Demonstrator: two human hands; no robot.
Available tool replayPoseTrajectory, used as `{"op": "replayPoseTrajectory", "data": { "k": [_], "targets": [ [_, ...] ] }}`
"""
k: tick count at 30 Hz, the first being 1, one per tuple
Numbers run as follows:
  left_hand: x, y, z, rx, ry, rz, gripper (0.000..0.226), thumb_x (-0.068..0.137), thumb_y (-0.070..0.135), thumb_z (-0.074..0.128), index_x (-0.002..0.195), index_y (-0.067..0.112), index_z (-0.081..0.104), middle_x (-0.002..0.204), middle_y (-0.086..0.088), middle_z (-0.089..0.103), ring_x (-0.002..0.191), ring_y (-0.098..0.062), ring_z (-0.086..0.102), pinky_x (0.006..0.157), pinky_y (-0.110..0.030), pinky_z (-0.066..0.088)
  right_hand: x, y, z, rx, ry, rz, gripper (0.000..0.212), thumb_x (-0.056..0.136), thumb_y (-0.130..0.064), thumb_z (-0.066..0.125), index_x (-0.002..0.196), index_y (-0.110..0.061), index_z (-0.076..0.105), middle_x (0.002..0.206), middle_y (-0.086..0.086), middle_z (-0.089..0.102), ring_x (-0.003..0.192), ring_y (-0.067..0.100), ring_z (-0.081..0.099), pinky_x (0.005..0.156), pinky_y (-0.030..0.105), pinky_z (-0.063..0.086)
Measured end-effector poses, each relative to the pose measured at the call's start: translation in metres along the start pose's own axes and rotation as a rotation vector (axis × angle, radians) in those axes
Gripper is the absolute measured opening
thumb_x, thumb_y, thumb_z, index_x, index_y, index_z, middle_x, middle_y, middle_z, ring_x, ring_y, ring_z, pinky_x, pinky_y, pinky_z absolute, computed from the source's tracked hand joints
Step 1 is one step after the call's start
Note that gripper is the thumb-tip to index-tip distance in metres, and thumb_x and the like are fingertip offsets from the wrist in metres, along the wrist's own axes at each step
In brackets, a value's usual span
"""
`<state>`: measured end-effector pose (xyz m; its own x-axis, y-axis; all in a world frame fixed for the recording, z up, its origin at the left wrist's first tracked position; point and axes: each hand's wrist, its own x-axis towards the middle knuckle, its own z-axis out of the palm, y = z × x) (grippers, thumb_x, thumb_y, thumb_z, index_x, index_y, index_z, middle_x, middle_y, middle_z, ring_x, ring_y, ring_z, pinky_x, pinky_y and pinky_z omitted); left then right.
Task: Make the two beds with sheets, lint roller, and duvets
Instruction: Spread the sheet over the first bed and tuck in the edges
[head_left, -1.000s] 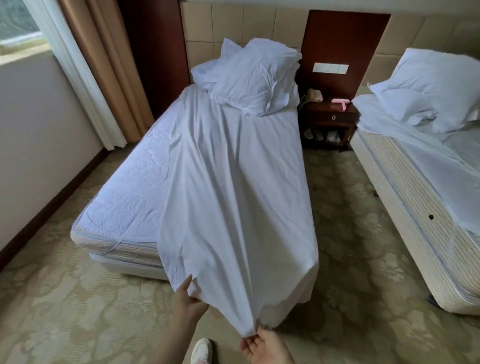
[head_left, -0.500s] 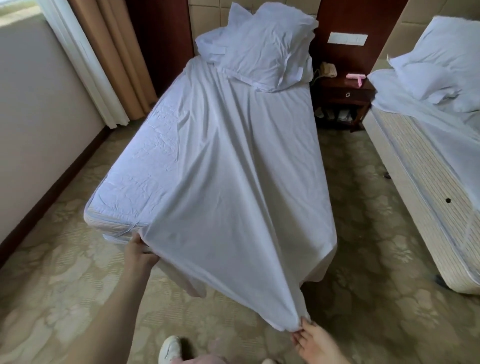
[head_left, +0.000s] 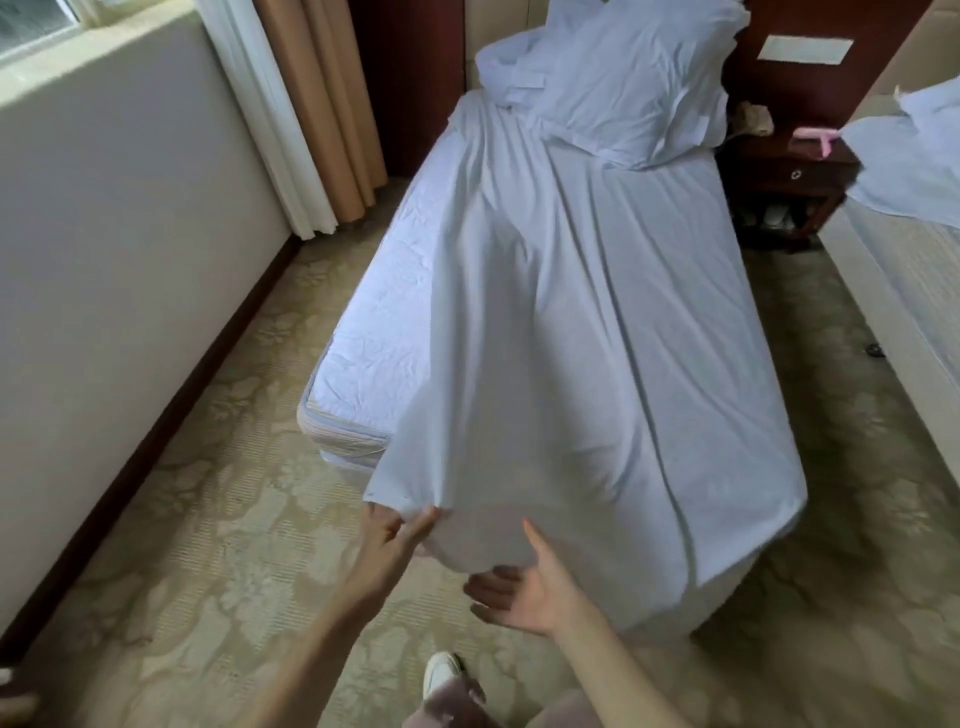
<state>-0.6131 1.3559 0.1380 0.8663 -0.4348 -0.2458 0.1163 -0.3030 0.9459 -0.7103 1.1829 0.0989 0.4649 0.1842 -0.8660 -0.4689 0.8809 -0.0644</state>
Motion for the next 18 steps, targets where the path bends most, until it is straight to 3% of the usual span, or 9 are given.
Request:
{"op": "replayPoseTrajectory", "data": {
  "k": [2,5,8,11,12,14,16,18],
  "targets": [
    [0.007,-0.020,-0.009,0.096,-0.075,-0.024,0.038,0.075,0.065,0.063,0.098,0.036,0.073,0.127,-0.005,0.052,0.127,-0.023,0.043,0.108,-0.046,0.037,0.010,0.011,0.049,-0.006,-0.041,-0.054,0.060,0.080,-0.063,0.058,0.084,-0.003,0.056,0.076,0.018,0.061,0.071,0.031,0.063,0.072,0.043,0.047],
    [0.006,-0.016,-0.018,0.009,-0.109,-0.053,0.041,0.074,0.058,0.065,0.099,0.027,0.075,0.131,-0.003,0.048,0.132,-0.016,0.037,0.111,-0.041,0.035,0.021,0.014,0.090,0.048,0.037,-0.199,0.022,0.090,-0.035,0.057,0.084,-0.014,0.058,0.067,0.004,0.067,0.073,0.019,0.061,0.068,0.032,0.043],
    [0.011,-0.005,-0.025,-0.509,-0.055,-0.308,0.038,0.084,0.040,0.060,0.112,0.015,0.064,0.125,0.003,0.058,0.124,-0.013,0.047,0.109,-0.041,0.032,0.018,0.007,0.104,0.093,0.096,-0.322,0.009,0.092,-0.013,0.056,0.083,-0.011,0.057,0.072,0.004,0.064,0.073,0.016,0.055,0.063,0.024,0.041],
    [0.042,-0.007,-0.035,-1.086,0.074,-0.620,0.020,0.088,0.032,0.056,0.083,0.012,0.059,0.101,-0.008,0.060,0.103,-0.027,0.055,0.108,-0.047,0.030,0.000,0.003,0.106,0.049,-0.016,-0.341,0.004,0.079,-0.003,0.065,0.079,-0.007,0.064,0.078,0.007,0.062,0.076,0.017,0.054,0.068,0.027,0.043],
    [0.056,-0.012,-0.038,-1.263,0.156,-0.669,0.021,0.086,0.029,0.058,0.076,0.011,0.054,0.095,-0.010,0.058,0.095,-0.028,0.057,0.104,-0.044,0.035,-0.006,0.002,0.104,0.028,-0.048,-0.333,0.008,0.070,-0.004,0.070,0.076,-0.006,0.067,0.074,0.007,0.063,0.073,0.017,0.055,0.067,0.028,0.046],
    [0.080,-0.015,-0.039,-1.308,0.251,-0.725,0.024,0.088,0.025,0.057,0.072,0.012,0.044,0.086,-0.008,0.059,0.084,-0.024,0.060,0.085,-0.037,0.049,-0.012,-0.003,0.092,0.010,-0.100,-0.313,0.028,0.053,-0.005,0.084,0.075,-0.003,0.067,0.065,0.007,0.060,0.057,0.015,0.057,0.059,0.030,0.053],
    [0.104,-0.014,-0.048,-1.416,0.132,-0.707,0.013,0.093,0.018,0.054,0.085,0.023,0.046,0.079,0.007,0.064,0.073,-0.006,0.065,0.063,-0.024,0.055,-0.014,-0.010,0.076,0.004,-0.154,-0.299,0.053,0.030,-0.005,0.096,0.073,-0.001,0.067,0.057,0.005,0.053,0.043,0.012,0.050,0.056,0.030,0.055],
    [0.137,-0.009,-0.053,-1.249,0.035,-0.709,0.044,0.090,0.002,0.055,0.099,0.043,0.042,0.073,0.020,0.065,0.064,0.011,0.062,0.058,-0.008,0.051,-0.015,-0.019,0.063,-0.046,-0.189,-0.283,0.070,0.028,-0.006,0.097,0.087,0.002,0.061,0.054,0.003,0.048,0.040,0.010,0.044,0.060,0.034,0.056]
  ]
}}
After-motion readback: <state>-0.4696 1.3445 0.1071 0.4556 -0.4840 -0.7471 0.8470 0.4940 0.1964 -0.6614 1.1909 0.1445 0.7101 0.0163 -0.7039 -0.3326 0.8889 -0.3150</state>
